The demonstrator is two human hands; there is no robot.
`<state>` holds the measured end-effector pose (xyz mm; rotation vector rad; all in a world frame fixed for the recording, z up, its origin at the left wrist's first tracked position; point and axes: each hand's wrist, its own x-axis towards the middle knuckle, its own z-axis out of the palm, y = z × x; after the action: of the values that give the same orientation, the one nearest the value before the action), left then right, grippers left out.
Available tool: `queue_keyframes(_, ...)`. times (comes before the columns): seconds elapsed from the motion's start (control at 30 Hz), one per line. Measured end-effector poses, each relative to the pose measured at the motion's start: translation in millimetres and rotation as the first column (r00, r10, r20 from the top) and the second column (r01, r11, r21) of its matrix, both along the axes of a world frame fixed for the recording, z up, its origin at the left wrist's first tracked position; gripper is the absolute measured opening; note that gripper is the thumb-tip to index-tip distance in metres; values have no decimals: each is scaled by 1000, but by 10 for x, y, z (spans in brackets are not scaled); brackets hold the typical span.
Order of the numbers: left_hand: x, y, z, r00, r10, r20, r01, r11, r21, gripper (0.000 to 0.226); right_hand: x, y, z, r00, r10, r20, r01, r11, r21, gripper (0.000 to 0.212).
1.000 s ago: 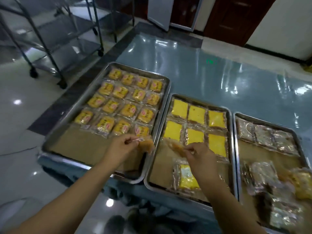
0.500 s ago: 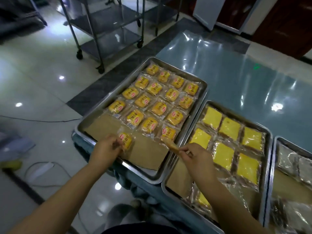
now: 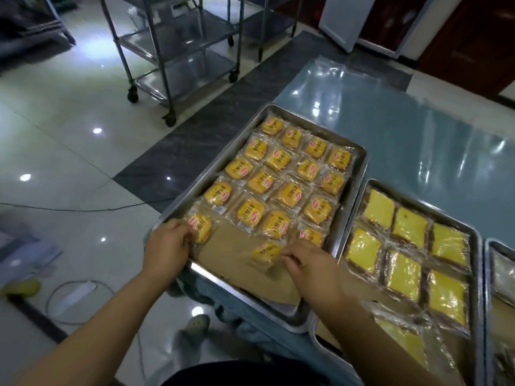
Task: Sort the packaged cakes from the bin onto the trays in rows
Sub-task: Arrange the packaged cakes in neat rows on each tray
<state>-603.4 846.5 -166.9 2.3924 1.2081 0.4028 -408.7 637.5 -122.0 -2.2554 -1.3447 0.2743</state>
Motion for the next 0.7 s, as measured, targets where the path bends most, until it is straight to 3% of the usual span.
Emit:
queue_keyframes(0.23,-196,469,-104,963,-231,-141,257,943,210,24,-566,582,-254,992,-124,-32,123,992,-41,8)
queue_keyframes(0.43,-222,686,-79,886,-443,-136,462,868,182,18,-760,841,-443,977,-177,-121,167,982,-93,12)
queue_keyframes(0.57,-222,787,-88,865,-485,-124,500,849,170,19,-798,907,-506,987,-156,-35,145,964,-224,23)
queue_keyframes(0.63,-184,842,-76,864,-496,-90,504,846,176,25,-823,924,-509,985,-155,77,168,963,-210,19)
queue_keyframes(0.7,-139,883,-79,829,-545,-124,559,814,161,41,-883,960,-510,981,-49,185,98,959,-265,12)
